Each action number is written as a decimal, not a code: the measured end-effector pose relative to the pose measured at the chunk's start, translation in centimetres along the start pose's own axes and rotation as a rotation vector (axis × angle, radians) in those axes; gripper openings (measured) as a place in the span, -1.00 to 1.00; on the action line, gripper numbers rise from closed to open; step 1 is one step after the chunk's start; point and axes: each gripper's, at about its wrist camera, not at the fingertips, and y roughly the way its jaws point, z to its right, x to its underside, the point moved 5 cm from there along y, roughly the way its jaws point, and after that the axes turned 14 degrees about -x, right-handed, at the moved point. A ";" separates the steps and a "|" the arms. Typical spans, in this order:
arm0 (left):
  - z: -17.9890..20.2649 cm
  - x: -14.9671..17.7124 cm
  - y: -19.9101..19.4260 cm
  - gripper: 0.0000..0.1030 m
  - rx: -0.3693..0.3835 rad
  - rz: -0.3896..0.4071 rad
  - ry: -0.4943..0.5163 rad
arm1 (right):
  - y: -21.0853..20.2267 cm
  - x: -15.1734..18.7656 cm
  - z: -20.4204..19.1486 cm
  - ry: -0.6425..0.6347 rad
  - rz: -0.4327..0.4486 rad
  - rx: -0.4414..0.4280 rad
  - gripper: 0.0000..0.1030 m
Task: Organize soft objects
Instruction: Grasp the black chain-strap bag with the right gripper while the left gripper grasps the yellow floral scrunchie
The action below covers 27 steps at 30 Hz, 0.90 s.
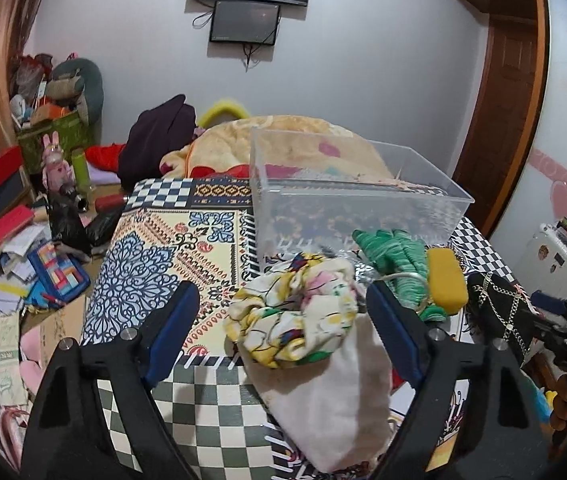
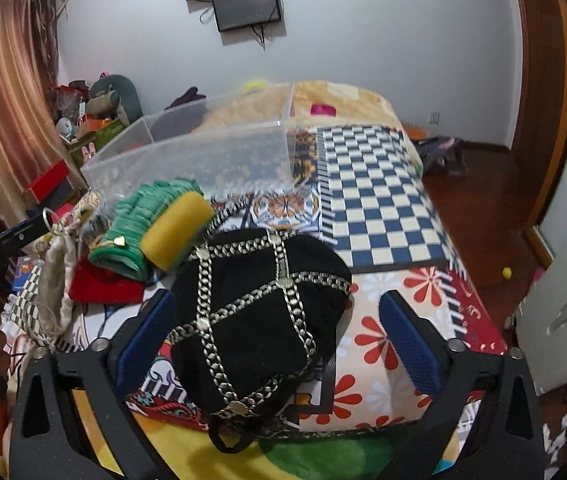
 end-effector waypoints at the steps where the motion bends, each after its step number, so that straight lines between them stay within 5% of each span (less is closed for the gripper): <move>1: -0.1 0.1 0.1 0.61 0.001 -0.002 -0.001 | 0.3 0.2 0.2 0.000 -0.012 -0.006 0.71; 9: -0.3 1.0 2.0 0.34 -0.006 -0.048 0.002 | 1.2 0.8 -0.5 -0.012 -0.047 0.005 0.15; 16: 0.8 1.8 2.6 -0.22 0.060 -0.087 0.016 | 1.2 0.9 -0.2 0.004 -0.043 -0.017 -0.55; 19: 1.0 1.7 2.2 -0.53 0.051 -0.075 0.025 | 1.0 0.5 -0.7 -0.005 -0.022 -0.014 -0.64; 27: 0.9 1.1 1.3 -0.85 0.083 -0.056 -0.002 | -0.6 -1.2 -1.6 0.000 0.053 -0.039 -0.73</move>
